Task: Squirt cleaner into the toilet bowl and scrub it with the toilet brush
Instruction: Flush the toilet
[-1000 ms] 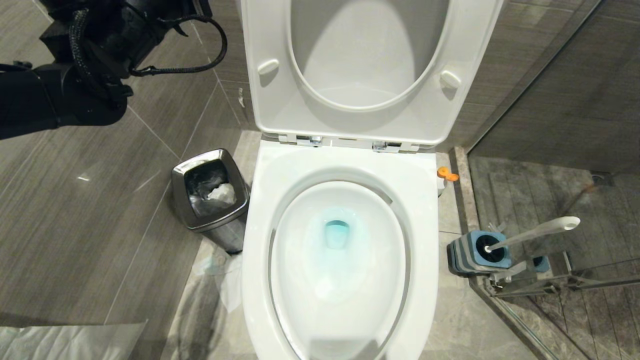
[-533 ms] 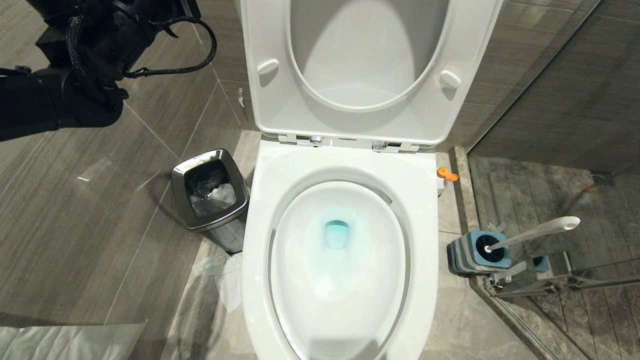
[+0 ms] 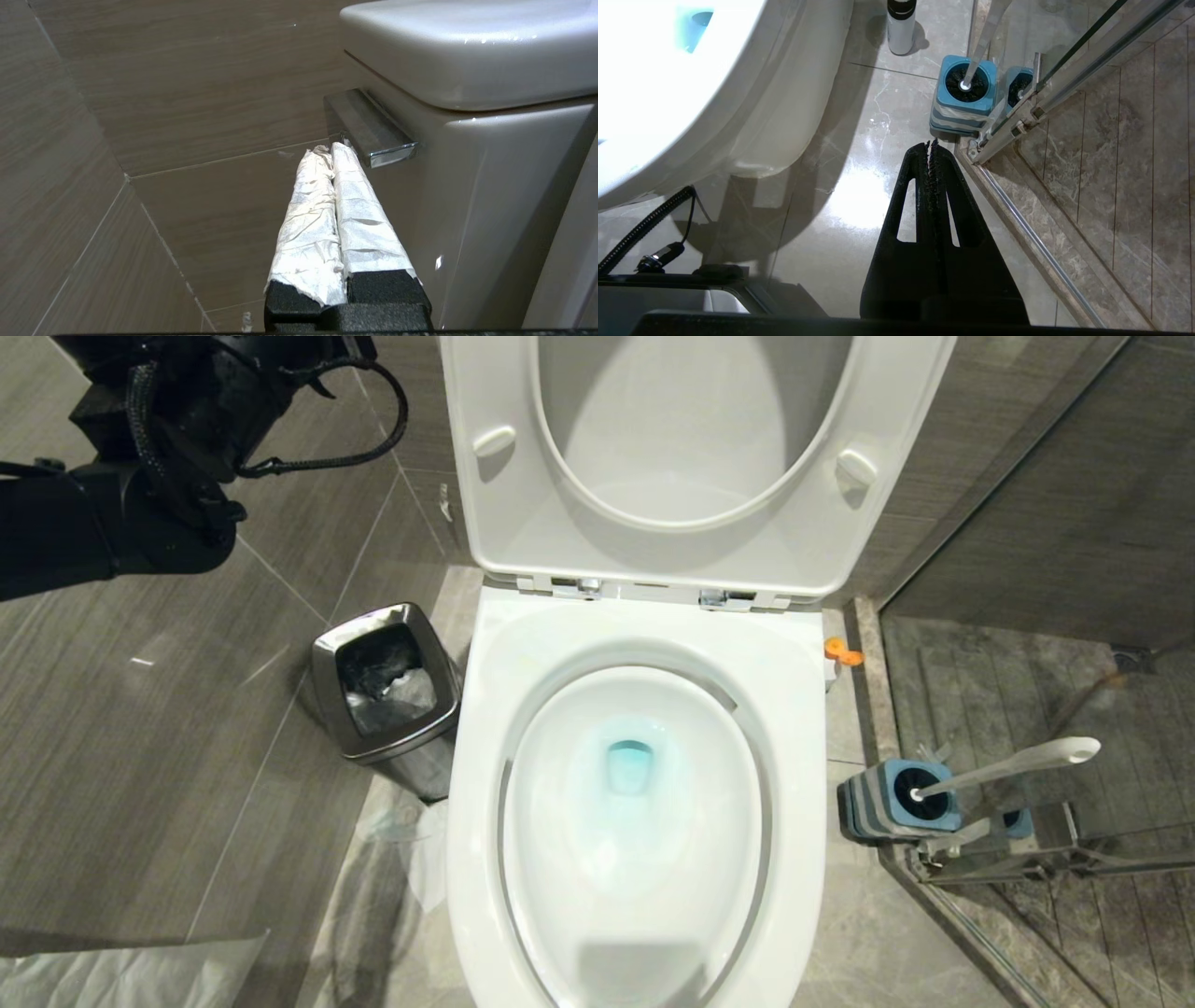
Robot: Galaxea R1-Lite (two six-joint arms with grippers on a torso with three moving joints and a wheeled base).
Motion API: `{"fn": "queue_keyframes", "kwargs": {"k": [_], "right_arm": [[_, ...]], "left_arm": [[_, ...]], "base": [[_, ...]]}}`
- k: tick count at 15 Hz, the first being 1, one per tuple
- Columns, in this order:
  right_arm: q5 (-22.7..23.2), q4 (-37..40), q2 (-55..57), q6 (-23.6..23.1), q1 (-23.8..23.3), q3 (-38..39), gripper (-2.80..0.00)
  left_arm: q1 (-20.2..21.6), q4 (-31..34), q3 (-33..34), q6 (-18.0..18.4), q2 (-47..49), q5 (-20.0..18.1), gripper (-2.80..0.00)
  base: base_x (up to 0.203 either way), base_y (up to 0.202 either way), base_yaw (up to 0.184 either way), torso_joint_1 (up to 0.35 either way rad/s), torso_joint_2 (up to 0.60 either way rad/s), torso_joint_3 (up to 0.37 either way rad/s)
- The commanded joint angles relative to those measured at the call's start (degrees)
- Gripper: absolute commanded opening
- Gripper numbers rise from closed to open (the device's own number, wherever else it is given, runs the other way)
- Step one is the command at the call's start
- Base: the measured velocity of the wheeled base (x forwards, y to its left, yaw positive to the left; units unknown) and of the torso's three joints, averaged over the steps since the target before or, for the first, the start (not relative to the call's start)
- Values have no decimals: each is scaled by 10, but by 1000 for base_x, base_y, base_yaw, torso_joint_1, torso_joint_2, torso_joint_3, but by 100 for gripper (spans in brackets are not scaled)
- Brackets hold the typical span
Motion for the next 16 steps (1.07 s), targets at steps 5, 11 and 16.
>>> {"fn": "queue_keyframes", "kwargs": {"k": [5, 11, 16], "right_arm": [[0, 0, 0, 0, 0, 0, -280], [0, 0, 0, 0, 0, 0, -280], [0, 0, 0, 0, 0, 0, -280]], "left_arm": [[-18, -45, 0, -2, -25, -2, -280], [-25, -58, 0, -23, -6, -2, -280], [-18, -52, 1, -33, 26, -3, -280]], "base": [[0, 0, 0, 1, 1, -16], [0, 0, 0, 0, 0, 0], [0, 0, 0, 0, 0, 0]]}}
